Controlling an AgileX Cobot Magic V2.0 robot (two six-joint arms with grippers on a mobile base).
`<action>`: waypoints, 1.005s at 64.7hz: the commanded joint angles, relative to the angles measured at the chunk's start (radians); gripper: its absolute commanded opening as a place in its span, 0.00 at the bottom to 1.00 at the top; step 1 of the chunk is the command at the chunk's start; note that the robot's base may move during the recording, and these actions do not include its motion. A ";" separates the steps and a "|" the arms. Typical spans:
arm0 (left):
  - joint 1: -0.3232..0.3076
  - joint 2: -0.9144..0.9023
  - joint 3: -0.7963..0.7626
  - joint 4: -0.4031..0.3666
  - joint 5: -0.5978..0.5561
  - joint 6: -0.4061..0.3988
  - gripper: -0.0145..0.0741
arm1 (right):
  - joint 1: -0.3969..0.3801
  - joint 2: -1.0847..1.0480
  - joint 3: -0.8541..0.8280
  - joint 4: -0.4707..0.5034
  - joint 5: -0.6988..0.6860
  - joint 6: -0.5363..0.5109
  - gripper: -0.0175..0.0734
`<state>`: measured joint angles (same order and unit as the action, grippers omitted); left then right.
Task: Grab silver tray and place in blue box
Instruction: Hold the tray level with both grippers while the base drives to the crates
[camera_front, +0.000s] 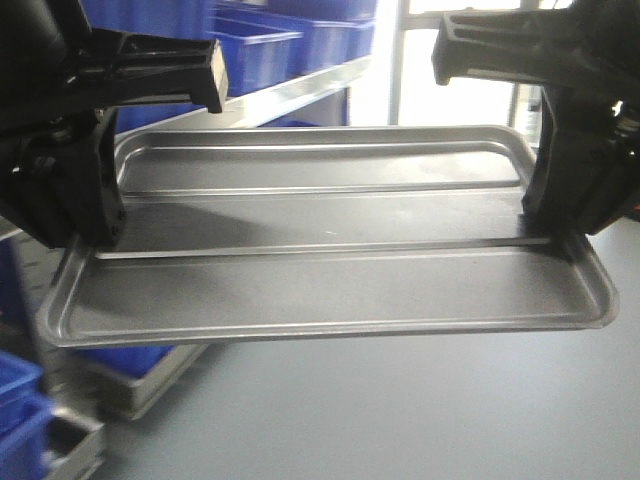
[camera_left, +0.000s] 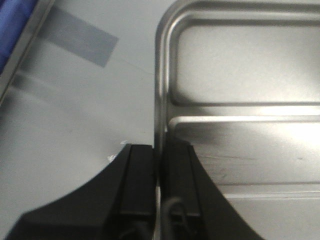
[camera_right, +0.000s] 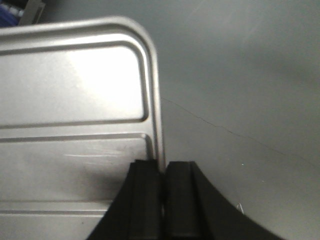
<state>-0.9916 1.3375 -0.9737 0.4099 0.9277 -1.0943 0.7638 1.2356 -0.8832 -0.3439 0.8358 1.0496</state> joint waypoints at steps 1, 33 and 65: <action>0.000 -0.025 -0.033 0.026 0.009 0.000 0.15 | -0.006 -0.021 -0.036 -0.042 -0.014 0.007 0.26; 0.000 -0.025 -0.033 0.026 0.009 0.000 0.15 | -0.006 -0.021 -0.036 -0.042 -0.014 0.007 0.26; 0.000 -0.025 -0.033 0.026 0.009 0.000 0.15 | -0.006 -0.021 -0.036 -0.042 -0.014 0.007 0.26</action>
<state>-0.9916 1.3388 -0.9737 0.4081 0.9258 -1.0943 0.7638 1.2356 -0.8832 -0.3439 0.8416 1.0496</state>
